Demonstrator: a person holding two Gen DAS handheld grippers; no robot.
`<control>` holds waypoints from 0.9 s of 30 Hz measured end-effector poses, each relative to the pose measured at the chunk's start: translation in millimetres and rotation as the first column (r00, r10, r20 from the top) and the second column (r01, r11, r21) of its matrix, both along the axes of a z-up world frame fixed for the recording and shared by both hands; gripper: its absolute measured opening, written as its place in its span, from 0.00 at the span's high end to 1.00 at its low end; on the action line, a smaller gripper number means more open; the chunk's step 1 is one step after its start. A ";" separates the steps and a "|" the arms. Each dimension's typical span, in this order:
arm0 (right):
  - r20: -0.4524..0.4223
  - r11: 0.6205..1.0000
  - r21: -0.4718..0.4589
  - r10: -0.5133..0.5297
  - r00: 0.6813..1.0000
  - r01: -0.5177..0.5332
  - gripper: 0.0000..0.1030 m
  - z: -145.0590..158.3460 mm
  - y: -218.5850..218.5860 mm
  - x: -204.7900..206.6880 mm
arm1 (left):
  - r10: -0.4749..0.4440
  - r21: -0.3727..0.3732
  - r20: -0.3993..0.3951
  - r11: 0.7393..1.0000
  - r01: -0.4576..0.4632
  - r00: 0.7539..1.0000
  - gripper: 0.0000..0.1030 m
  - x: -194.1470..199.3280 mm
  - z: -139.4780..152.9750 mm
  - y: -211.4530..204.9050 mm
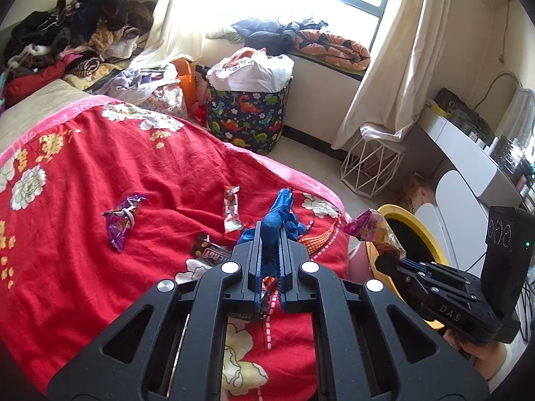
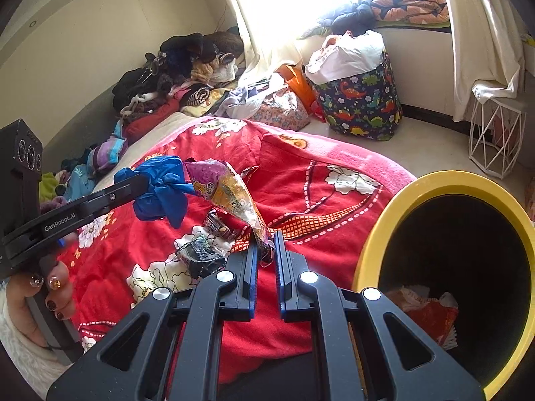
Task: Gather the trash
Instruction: 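Carry the blue bag and wrapper over the yellow bin and open both tools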
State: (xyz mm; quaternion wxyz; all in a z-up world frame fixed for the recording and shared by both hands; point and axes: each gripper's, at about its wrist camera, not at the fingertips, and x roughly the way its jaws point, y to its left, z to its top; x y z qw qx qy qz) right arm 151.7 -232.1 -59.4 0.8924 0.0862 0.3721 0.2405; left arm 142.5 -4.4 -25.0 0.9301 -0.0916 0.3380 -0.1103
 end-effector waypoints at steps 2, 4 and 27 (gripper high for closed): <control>0.005 1.000 0.004 -0.011 1.000 0.011 0.91 2.6 -4.3 -2.3 | -0.007 -0.002 0.006 1.000 0.007 1.000 0.97 -1.4 2.5 -3.9; 0.009 1.000 0.007 -0.022 1.000 0.022 0.91 5.6 -9.2 -3.8 | -0.015 -0.002 0.012 1.000 0.015 1.000 0.97 -2.7 5.4 -7.3; 0.030 0.991 0.032 -0.134 0.991 0.133 0.91 14.9 -63.0 -16.4 | -0.086 -0.003 0.051 0.996 0.086 0.995 0.97 -15.8 26.0 -42.7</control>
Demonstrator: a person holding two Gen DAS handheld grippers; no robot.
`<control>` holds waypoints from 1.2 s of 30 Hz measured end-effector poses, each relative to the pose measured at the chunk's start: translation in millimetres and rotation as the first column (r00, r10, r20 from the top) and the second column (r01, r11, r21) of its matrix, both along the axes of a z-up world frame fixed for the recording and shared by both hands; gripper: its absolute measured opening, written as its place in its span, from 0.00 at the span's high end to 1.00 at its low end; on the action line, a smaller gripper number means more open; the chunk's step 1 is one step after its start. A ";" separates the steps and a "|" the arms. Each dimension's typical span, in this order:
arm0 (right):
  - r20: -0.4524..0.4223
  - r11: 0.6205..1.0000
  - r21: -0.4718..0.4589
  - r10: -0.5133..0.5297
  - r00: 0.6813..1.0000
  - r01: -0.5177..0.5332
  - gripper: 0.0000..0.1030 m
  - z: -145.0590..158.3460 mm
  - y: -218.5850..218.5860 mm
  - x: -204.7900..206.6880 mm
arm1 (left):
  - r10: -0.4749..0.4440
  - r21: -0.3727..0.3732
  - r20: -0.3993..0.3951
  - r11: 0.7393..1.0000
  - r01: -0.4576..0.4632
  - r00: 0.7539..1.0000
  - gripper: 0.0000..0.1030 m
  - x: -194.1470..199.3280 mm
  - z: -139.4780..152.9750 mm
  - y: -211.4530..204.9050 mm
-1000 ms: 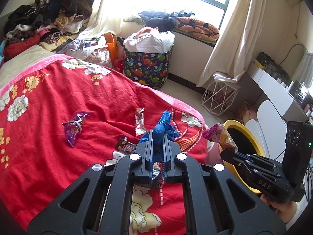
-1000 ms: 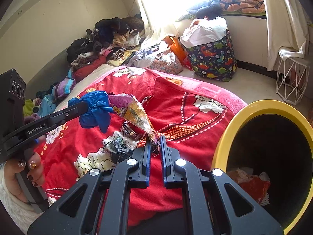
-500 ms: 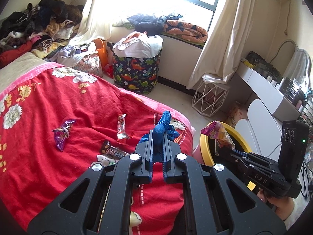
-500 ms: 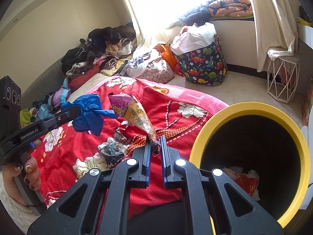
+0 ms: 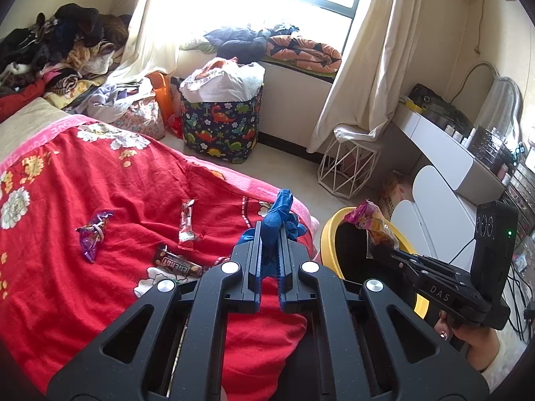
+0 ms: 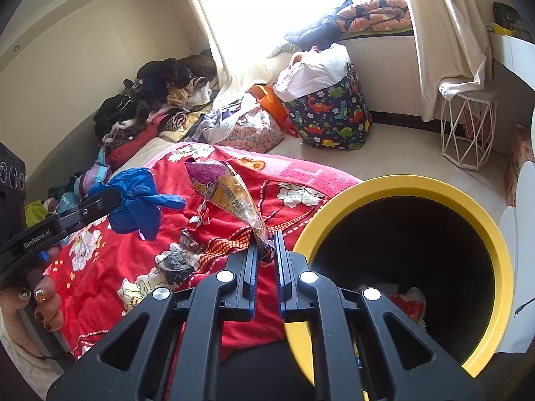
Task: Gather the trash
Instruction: 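Carry the blue bag and wrapper over the yellow bin and open both tools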
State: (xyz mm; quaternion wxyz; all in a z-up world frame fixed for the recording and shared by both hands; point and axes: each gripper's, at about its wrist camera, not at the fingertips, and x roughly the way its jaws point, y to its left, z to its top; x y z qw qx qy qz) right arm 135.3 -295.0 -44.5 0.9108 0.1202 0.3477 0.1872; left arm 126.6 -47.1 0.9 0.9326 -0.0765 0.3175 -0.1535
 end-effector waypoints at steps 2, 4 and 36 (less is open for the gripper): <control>0.002 1.000 0.003 -0.010 1.000 0.010 0.91 0.6 -4.0 -1.2 | -0.006 -0.001 0.001 1.000 0.006 1.000 0.97 -1.2 1.2 -3.0; 0.005 1.000 0.004 -0.020 1.000 0.020 0.91 1.2 -8.0 -2.4 | -0.012 0.000 0.004 1.000 0.012 1.000 0.97 -2.2 2.4 -6.5; -0.003 0.991 0.029 -0.129 0.992 0.129 0.91 0.8 -53.7 -8.4 | -0.120 0.007 0.001 0.993 0.120 0.993 0.97 -3.2 -0.5 -54.8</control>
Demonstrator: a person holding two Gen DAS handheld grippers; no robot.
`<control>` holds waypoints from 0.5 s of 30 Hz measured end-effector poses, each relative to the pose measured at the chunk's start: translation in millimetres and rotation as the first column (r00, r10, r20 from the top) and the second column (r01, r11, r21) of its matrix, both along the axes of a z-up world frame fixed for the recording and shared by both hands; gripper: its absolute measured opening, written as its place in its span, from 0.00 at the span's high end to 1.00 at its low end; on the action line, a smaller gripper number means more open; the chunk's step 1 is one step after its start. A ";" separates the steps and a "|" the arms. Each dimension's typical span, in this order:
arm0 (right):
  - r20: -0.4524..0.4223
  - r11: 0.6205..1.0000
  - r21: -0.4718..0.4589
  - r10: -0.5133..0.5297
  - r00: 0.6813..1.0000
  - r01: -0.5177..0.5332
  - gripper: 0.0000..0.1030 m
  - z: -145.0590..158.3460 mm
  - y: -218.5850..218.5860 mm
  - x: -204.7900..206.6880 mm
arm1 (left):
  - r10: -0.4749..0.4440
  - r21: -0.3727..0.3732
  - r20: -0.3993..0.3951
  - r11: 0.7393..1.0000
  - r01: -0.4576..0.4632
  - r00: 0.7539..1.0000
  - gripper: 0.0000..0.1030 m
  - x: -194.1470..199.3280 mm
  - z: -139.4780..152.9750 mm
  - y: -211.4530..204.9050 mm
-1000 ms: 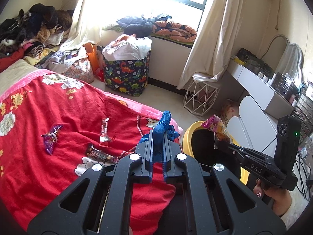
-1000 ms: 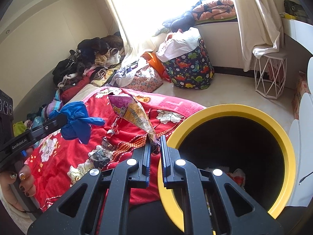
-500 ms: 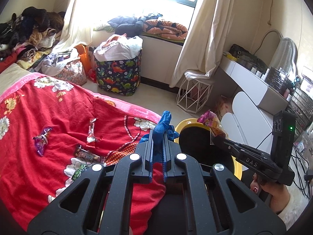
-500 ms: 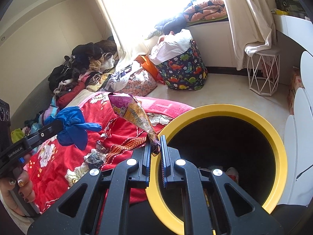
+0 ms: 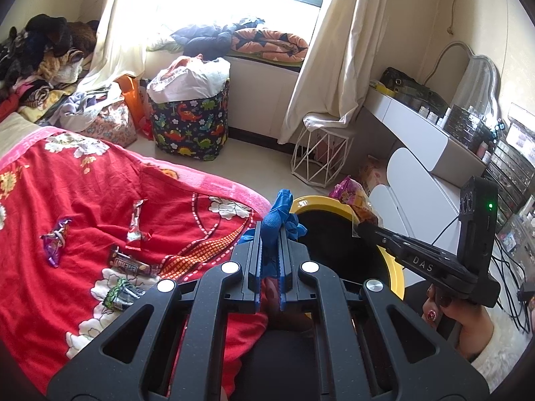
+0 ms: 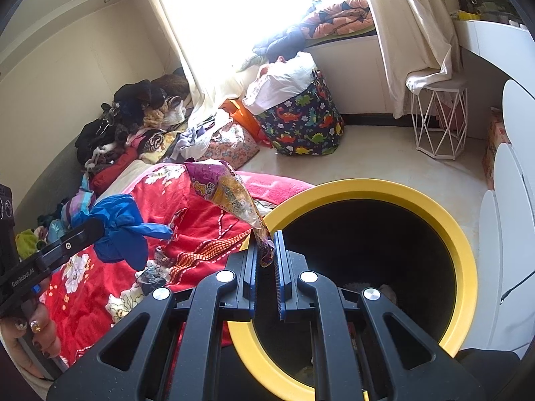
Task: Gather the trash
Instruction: 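Carry the blue bag and wrapper over the yellow bin and open both tools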
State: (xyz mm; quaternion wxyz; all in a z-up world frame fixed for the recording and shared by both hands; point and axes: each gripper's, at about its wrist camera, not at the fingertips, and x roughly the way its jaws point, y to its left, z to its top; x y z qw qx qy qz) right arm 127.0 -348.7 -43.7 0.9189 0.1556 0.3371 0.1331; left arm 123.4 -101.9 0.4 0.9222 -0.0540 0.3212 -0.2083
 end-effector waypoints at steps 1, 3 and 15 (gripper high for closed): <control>-0.001 1.000 -0.001 -0.004 1.000 0.004 0.91 0.3 0.7 -0.5 | -0.003 0.000 0.000 1.000 0.003 1.000 0.97 -0.2 -0.3 -1.3; -0.003 1.000 0.002 -0.012 1.000 0.012 0.91 -0.3 -2.6 -0.8 | -0.009 -0.001 -0.003 1.000 0.009 1.000 0.97 0.6 -1.2 -3.4; -0.029 0.997 0.003 -0.071 0.997 0.071 0.91 -5.1 -18.1 -2.1 | -0.053 0.004 -0.015 0.999 0.053 0.999 0.97 0.8 -8.5 -25.5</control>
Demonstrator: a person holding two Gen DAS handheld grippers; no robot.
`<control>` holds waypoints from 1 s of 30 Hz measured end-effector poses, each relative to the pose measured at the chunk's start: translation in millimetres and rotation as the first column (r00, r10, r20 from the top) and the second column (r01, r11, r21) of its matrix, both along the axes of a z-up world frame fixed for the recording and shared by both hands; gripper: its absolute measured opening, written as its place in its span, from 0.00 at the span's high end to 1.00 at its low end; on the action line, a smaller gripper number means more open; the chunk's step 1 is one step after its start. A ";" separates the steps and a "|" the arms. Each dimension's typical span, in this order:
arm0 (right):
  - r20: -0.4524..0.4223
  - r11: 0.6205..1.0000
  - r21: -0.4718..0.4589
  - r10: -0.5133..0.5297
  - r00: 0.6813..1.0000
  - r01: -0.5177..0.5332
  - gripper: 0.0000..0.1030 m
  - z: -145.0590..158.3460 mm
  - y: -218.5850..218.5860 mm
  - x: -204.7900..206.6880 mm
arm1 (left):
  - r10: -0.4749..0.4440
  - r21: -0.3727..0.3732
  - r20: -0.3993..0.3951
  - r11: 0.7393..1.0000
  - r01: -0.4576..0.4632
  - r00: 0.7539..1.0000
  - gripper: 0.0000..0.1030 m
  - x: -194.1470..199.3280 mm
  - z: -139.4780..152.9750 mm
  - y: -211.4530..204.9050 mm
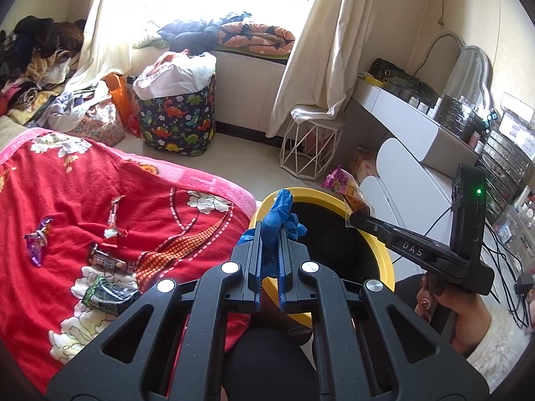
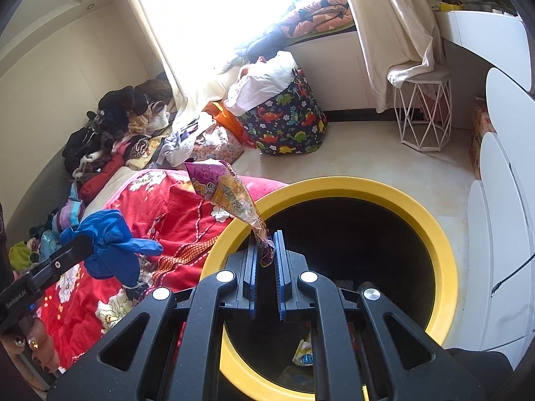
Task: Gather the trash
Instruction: 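Carry the blue bag and wrapper over the yellow bin and open both tools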
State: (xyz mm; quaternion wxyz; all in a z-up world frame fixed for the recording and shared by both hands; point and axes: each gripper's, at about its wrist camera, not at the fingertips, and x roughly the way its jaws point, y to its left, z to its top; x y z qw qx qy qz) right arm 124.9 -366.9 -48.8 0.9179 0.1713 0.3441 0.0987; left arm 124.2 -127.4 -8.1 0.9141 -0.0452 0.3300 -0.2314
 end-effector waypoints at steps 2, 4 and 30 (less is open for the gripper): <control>-0.003 1.000 0.001 -0.010 1.000 0.010 0.91 -1.6 -2.1 -1.0 | -0.007 0.002 -0.001 1.000 0.007 1.000 0.97 -0.6 -1.1 -4.1; -0.008 1.000 0.002 -0.017 1.000 0.017 0.91 -3.0 -4.3 -0.7 | -0.014 0.002 -0.006 1.000 0.014 1.000 0.97 -0.5 -2.8 -7.9; -0.083 0.996 0.007 -0.091 0.992 0.092 0.91 -25.1 -29.8 4.7 | -0.125 0.002 -0.093 0.992 0.125 0.988 0.97 9.2 -35.0 -58.7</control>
